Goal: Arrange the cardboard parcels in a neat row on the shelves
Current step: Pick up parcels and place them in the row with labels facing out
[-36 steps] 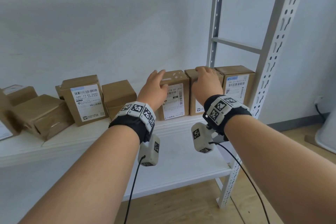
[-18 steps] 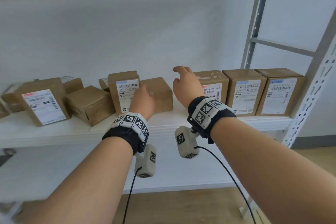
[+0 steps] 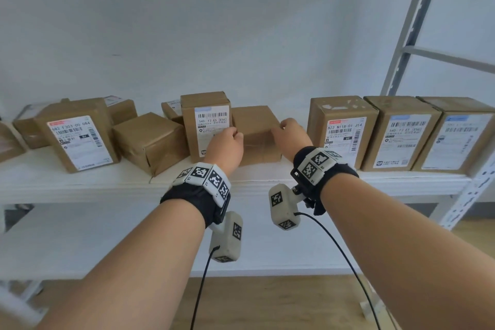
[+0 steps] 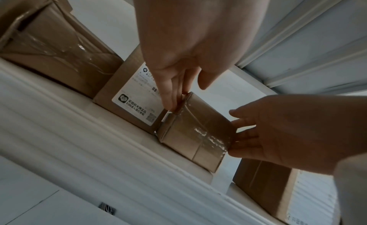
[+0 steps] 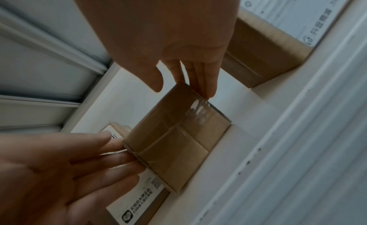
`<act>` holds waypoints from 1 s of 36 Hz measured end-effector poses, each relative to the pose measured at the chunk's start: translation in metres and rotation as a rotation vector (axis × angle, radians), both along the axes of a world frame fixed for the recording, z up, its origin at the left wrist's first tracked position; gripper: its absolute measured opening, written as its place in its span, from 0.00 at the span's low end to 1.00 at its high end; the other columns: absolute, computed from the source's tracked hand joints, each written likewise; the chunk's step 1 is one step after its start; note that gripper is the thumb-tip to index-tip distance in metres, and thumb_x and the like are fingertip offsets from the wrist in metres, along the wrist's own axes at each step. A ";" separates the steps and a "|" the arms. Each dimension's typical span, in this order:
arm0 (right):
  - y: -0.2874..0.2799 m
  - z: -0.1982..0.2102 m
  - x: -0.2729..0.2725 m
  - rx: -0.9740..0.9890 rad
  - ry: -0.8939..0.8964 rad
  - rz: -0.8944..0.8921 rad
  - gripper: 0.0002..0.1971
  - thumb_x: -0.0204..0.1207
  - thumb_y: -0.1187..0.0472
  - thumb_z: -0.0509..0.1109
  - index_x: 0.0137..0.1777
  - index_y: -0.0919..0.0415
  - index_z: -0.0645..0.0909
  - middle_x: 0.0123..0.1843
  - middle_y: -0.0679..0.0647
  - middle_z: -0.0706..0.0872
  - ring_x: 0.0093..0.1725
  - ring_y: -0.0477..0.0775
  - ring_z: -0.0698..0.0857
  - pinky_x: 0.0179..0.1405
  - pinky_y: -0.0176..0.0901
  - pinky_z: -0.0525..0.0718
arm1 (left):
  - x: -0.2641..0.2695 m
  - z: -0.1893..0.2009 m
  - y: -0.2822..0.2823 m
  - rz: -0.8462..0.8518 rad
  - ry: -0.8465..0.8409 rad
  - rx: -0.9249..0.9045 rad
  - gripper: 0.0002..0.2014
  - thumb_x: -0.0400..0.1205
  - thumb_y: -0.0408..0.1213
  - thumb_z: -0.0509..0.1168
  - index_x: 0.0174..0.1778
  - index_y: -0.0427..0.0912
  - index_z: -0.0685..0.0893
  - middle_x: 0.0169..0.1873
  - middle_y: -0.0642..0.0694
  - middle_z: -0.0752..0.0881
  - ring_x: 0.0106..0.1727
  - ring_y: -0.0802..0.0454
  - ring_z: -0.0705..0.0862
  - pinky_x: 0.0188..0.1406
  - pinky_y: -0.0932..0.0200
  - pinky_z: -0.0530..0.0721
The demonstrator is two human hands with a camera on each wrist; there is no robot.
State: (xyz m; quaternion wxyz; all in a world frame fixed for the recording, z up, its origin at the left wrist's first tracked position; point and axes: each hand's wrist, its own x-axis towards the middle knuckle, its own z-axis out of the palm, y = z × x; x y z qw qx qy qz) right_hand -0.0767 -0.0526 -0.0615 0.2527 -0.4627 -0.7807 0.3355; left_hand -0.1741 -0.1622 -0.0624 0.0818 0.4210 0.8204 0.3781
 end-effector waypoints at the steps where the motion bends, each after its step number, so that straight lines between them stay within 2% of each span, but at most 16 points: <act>1: -0.002 0.000 0.001 0.014 -0.025 0.000 0.15 0.84 0.57 0.53 0.63 0.64 0.74 0.62 0.63 0.80 0.58 0.64 0.81 0.52 0.49 0.78 | -0.001 -0.001 -0.001 0.006 0.007 0.020 0.20 0.90 0.40 0.49 0.72 0.35 0.77 0.60 0.42 0.81 0.60 0.46 0.78 0.65 0.51 0.75; 3: -0.004 -0.002 0.004 0.049 -0.037 -0.021 0.16 0.84 0.55 0.53 0.59 0.66 0.76 0.61 0.65 0.81 0.56 0.64 0.81 0.51 0.49 0.78 | -0.002 -0.002 -0.003 0.017 0.021 0.039 0.20 0.90 0.41 0.48 0.62 0.34 0.83 0.52 0.41 0.84 0.50 0.46 0.78 0.51 0.54 0.76; 5: -0.008 -0.004 0.008 0.072 -0.050 -0.041 0.20 0.84 0.53 0.54 0.59 0.68 0.78 0.58 0.66 0.82 0.51 0.62 0.80 0.49 0.49 0.77 | -0.002 -0.005 -0.004 0.026 0.029 0.029 0.21 0.90 0.42 0.47 0.52 0.34 0.83 0.44 0.40 0.83 0.45 0.45 0.79 0.45 0.57 0.74; 7: -0.013 -0.006 0.011 0.076 -0.083 -0.034 0.18 0.84 0.55 0.51 0.56 0.68 0.78 0.57 0.66 0.82 0.52 0.63 0.80 0.48 0.48 0.76 | 0.000 -0.006 -0.007 0.039 0.022 0.006 0.23 0.90 0.44 0.46 0.46 0.34 0.82 0.40 0.40 0.82 0.43 0.43 0.80 0.42 0.56 0.73; 10: -0.020 -0.005 0.016 0.042 -0.054 -0.054 0.19 0.83 0.55 0.52 0.57 0.68 0.78 0.57 0.65 0.82 0.47 0.61 0.79 0.44 0.46 0.75 | 0.007 -0.004 -0.011 0.043 -0.011 -0.022 0.22 0.90 0.46 0.48 0.51 0.35 0.83 0.43 0.37 0.85 0.47 0.39 0.86 0.43 0.54 0.77; 14: -0.031 -0.001 0.023 -0.006 -0.023 -0.047 0.15 0.81 0.58 0.54 0.59 0.66 0.76 0.57 0.62 0.82 0.47 0.60 0.80 0.42 0.45 0.74 | 0.016 0.002 -0.019 0.042 -0.132 -0.013 0.17 0.88 0.43 0.54 0.67 0.39 0.76 0.52 0.41 0.84 0.53 0.41 0.86 0.58 0.45 0.85; 17: -0.035 0.001 0.031 -0.012 0.000 -0.036 0.16 0.79 0.59 0.56 0.64 0.64 0.74 0.59 0.60 0.81 0.49 0.59 0.80 0.41 0.44 0.74 | 0.018 0.005 -0.024 0.043 -0.151 0.009 0.16 0.85 0.41 0.59 0.69 0.42 0.74 0.55 0.45 0.84 0.52 0.43 0.87 0.59 0.44 0.85; 21: -0.040 0.006 0.044 0.017 0.067 -0.015 0.13 0.76 0.65 0.59 0.60 0.61 0.71 0.55 0.58 0.82 0.45 0.56 0.80 0.39 0.44 0.77 | 0.020 0.009 -0.028 0.041 -0.127 0.058 0.25 0.79 0.33 0.66 0.72 0.44 0.73 0.58 0.48 0.84 0.55 0.47 0.85 0.59 0.48 0.84; 24: -0.046 0.010 0.047 0.042 0.114 0.005 0.24 0.73 0.63 0.61 0.70 0.57 0.66 0.58 0.58 0.83 0.48 0.58 0.84 0.45 0.49 0.84 | 0.022 0.012 -0.031 0.023 -0.096 0.087 0.31 0.77 0.27 0.66 0.77 0.47 0.70 0.55 0.49 0.81 0.54 0.49 0.81 0.55 0.53 0.82; 26: -0.051 0.012 0.049 0.038 0.130 0.032 0.28 0.75 0.54 0.64 0.75 0.53 0.63 0.58 0.56 0.84 0.50 0.59 0.86 0.48 0.52 0.86 | 0.022 0.013 -0.033 0.011 -0.114 0.086 0.31 0.76 0.27 0.67 0.76 0.47 0.71 0.53 0.49 0.82 0.52 0.49 0.83 0.55 0.51 0.85; 28: -0.053 0.013 0.050 -0.026 0.166 0.054 0.31 0.76 0.38 0.62 0.74 0.54 0.65 0.59 0.55 0.83 0.54 0.59 0.85 0.51 0.51 0.84 | 0.022 0.013 -0.035 -0.027 -0.206 0.086 0.30 0.75 0.34 0.70 0.75 0.47 0.73 0.53 0.49 0.84 0.52 0.48 0.86 0.57 0.47 0.86; 30: -0.054 0.012 0.051 -0.110 0.206 0.057 0.39 0.73 0.27 0.55 0.73 0.57 0.67 0.60 0.57 0.83 0.58 0.59 0.84 0.59 0.56 0.83 | 0.026 0.013 -0.039 -0.070 -0.325 0.086 0.33 0.72 0.48 0.73 0.74 0.48 0.73 0.59 0.50 0.84 0.59 0.49 0.84 0.63 0.45 0.83; 31: -0.054 0.011 0.051 -0.142 0.218 0.046 0.42 0.72 0.24 0.51 0.73 0.58 0.68 0.60 0.57 0.82 0.59 0.59 0.83 0.62 0.59 0.81 | 0.027 0.013 -0.040 -0.083 -0.389 0.089 0.38 0.70 0.58 0.72 0.75 0.49 0.73 0.64 0.51 0.82 0.65 0.49 0.82 0.67 0.44 0.80; 33: -0.053 0.010 0.050 -0.182 0.232 -0.002 0.45 0.72 0.23 0.45 0.70 0.61 0.71 0.57 0.56 0.82 0.58 0.59 0.82 0.63 0.60 0.80 | 0.030 0.012 -0.041 -0.109 -0.481 0.092 0.49 0.65 0.77 0.62 0.79 0.52 0.70 0.72 0.53 0.77 0.72 0.47 0.77 0.72 0.42 0.75; 35: -0.052 0.009 0.050 -0.168 0.224 -0.047 0.44 0.74 0.25 0.41 0.65 0.64 0.75 0.52 0.59 0.83 0.52 0.61 0.83 0.58 0.56 0.81 | 0.030 0.013 -0.041 -0.079 -0.537 0.108 0.49 0.66 0.82 0.50 0.76 0.52 0.72 0.66 0.50 0.78 0.67 0.46 0.79 0.69 0.44 0.77; 36: -0.051 0.009 0.050 -0.141 0.208 -0.051 0.43 0.76 0.27 0.41 0.64 0.65 0.76 0.52 0.62 0.83 0.50 0.61 0.83 0.55 0.55 0.81 | 0.028 0.013 -0.040 -0.055 -0.551 0.129 0.44 0.68 0.82 0.47 0.66 0.53 0.77 0.58 0.49 0.80 0.59 0.47 0.81 0.63 0.48 0.79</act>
